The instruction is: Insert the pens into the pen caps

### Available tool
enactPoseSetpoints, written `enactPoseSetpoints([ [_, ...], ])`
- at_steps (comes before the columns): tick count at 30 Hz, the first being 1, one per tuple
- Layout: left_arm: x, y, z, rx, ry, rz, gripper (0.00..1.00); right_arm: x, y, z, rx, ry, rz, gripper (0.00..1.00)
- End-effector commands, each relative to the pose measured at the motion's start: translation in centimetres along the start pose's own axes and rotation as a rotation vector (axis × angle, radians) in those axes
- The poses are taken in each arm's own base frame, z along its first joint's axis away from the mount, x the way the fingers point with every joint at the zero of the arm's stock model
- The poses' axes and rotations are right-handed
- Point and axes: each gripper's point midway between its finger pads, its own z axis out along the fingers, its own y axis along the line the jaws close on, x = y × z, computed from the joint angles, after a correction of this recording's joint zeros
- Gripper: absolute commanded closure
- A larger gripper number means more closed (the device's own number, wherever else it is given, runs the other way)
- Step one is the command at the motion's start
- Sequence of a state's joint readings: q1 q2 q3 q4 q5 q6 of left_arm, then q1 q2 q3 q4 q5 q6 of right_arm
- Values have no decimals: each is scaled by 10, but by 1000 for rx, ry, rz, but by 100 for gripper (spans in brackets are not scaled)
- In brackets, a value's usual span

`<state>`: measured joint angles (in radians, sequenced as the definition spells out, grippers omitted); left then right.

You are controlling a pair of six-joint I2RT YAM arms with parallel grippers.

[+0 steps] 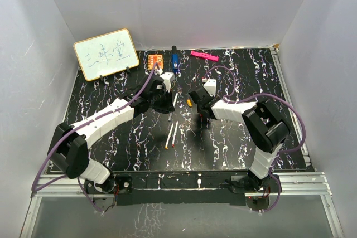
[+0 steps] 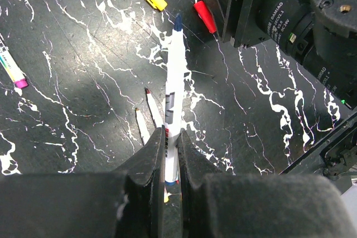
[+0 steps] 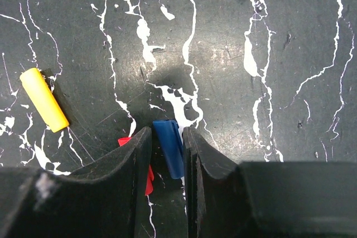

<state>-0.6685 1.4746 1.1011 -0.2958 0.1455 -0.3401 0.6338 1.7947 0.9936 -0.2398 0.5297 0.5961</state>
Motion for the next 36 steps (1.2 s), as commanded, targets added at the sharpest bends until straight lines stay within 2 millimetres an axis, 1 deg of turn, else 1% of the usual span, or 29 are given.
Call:
enactPoseSetpoints([
  [1, -22, -7, -17, 17, -65, 10, 100, 79, -27, -5, 32, 264, -139, 72],
  [13, -19, -4, -16, 5, -59, 4, 100, 85, -32, -4, 44, 278, -152, 74],
  [17, -18, -5, -15, 8, -56, 5, 100, 88, -31, -3, 45, 283, -151, 83],
  [22, -15, -3, -14, 3, -46, 8, 100, 91, -29, -3, 33, 297, -151, 99],
  [26, -13, -1, -13, -3, -41, 8, 100, 88, -29, -4, 29, 290, -147, 100],
  [29, -10, 0, -12, -6, -40, 7, 100, 80, -27, -5, 23, 271, -127, 100],
  [31, -9, 0, -11, -4, -40, 7, 100, 69, -24, -6, 23, 240, -109, 100],
  [33, -8, 0, -11, 2, -43, 8, 100, 50, -22, -8, 30, 188, -87, 100],
  [35, -8, -1, -9, 10, -47, 13, 100, 26, -16, -12, 22, 119, -62, 100],
  [36, -9, -1, -8, 15, -50, 18, 100, 9, -11, -15, 12, 74, -40, 100],
])
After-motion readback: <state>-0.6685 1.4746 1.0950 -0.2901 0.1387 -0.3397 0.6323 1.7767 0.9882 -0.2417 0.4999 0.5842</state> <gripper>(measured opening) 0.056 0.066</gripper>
